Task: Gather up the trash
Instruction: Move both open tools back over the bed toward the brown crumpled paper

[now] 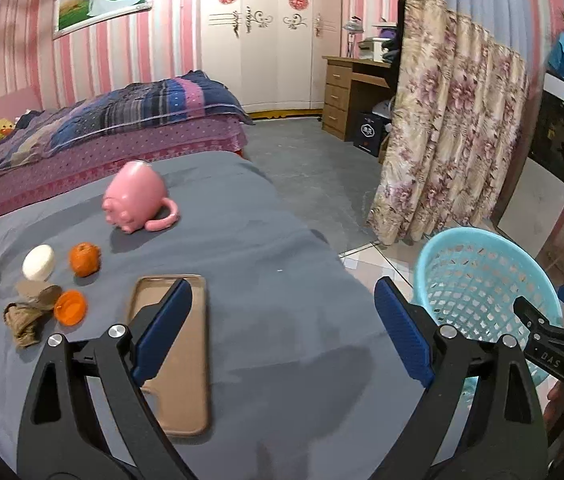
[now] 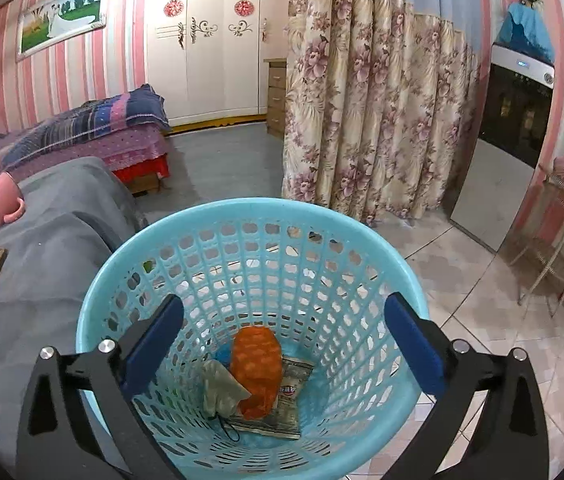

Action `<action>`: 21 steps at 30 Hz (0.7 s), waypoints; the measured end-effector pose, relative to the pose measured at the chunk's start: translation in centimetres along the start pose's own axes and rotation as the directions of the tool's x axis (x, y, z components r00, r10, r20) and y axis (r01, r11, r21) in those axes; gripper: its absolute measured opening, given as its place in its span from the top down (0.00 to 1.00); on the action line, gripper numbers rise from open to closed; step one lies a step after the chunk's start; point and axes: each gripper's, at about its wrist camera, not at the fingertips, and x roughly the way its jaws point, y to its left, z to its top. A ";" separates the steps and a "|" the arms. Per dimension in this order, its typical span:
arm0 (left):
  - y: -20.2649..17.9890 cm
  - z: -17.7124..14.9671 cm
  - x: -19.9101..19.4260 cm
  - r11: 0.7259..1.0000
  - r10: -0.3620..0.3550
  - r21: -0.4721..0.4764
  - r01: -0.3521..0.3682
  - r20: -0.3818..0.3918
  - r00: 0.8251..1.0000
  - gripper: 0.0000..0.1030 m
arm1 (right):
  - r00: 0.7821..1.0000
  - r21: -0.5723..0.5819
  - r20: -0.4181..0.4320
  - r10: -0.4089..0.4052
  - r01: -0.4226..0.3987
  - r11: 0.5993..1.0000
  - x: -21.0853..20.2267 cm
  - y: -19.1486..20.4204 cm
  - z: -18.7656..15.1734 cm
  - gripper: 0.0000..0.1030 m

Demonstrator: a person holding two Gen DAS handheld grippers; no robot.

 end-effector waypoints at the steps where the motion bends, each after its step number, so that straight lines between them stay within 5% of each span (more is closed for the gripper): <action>1: 0.5 0.0 -0.3 1.000 0.006 -0.002 -0.006 0.003 1.000 0.12 | 1.000 -0.001 0.003 -0.001 0.001 1.000 -0.2 0.4 0.1 0.05; 11: 6.8 -0.6 -4.3 0.999 0.043 -0.032 -0.042 0.014 0.999 0.05 | 0.998 -0.011 0.069 0.009 -0.008 1.000 -3.1 4.3 1.7 0.04; 21: 17.0 -2.1 -6.8 0.989 0.122 -0.081 -0.122 -0.013 0.992 0.05 | 0.974 -0.106 0.058 0.217 -0.211 0.972 -5.7 15.2 3.2 0.04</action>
